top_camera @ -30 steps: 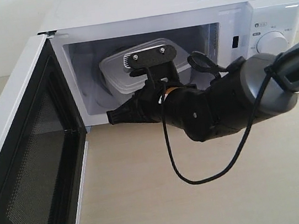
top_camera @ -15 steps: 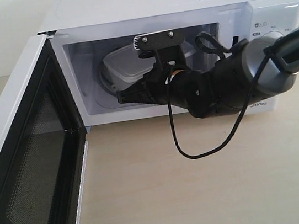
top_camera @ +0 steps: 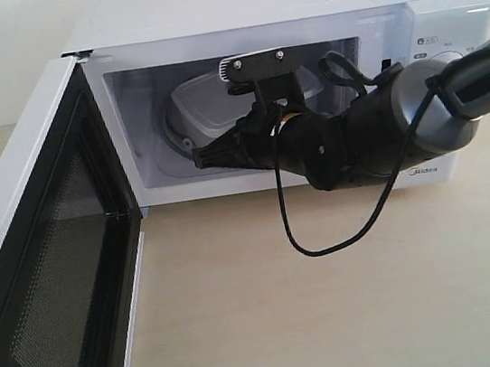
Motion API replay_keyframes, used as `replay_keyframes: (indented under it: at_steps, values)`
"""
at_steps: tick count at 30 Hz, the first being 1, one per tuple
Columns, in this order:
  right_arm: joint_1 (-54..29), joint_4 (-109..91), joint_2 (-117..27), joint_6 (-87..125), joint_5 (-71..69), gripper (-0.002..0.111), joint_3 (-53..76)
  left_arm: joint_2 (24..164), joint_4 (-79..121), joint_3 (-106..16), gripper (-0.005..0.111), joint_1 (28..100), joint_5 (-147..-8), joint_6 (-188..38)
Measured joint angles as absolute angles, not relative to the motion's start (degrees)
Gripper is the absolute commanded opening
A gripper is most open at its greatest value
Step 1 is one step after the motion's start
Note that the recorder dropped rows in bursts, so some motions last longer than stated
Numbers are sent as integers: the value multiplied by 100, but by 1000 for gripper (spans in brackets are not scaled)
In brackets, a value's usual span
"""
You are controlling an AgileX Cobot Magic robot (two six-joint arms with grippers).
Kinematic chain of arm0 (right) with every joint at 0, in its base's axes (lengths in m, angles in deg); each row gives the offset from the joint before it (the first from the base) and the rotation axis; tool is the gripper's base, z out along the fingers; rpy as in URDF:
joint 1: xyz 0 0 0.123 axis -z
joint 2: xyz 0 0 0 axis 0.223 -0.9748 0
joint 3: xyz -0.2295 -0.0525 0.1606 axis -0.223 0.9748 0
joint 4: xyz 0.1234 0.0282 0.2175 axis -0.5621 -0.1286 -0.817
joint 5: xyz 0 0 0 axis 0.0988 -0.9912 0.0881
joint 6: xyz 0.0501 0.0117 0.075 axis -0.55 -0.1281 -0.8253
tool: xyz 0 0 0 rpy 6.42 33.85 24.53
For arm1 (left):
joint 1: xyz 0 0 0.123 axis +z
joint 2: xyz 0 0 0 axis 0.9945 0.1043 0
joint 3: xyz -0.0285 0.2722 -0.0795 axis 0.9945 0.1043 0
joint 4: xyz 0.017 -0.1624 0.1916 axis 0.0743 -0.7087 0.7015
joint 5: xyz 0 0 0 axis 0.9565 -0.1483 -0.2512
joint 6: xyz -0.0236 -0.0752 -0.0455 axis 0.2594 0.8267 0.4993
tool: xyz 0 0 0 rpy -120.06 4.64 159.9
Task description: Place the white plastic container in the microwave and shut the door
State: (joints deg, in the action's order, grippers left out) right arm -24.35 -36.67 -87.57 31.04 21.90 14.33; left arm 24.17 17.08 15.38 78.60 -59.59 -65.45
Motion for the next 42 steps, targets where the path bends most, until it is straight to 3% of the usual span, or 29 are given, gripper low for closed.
replay_keyframes:
  at_steps: [14,20,28,42]
  values:
    - [-2435,-3667,-8922,3092,1994,0,1243,2417,1708,1538,4,7860,-5959,-6545]
    - [-2615,-3628,-8344,3535,1850,0,1243,2417,1708,1538,4,7860,-5959,-6545]
    - [-2815,-3678,-8213,3600,1093,0,1257,2417,1708,1538,4,7860,-5959,-6545]
    - [-3281,-3894,-6620,3630,2184,0,3272,2417,1708,1538,4,7860,-5959,-6545]
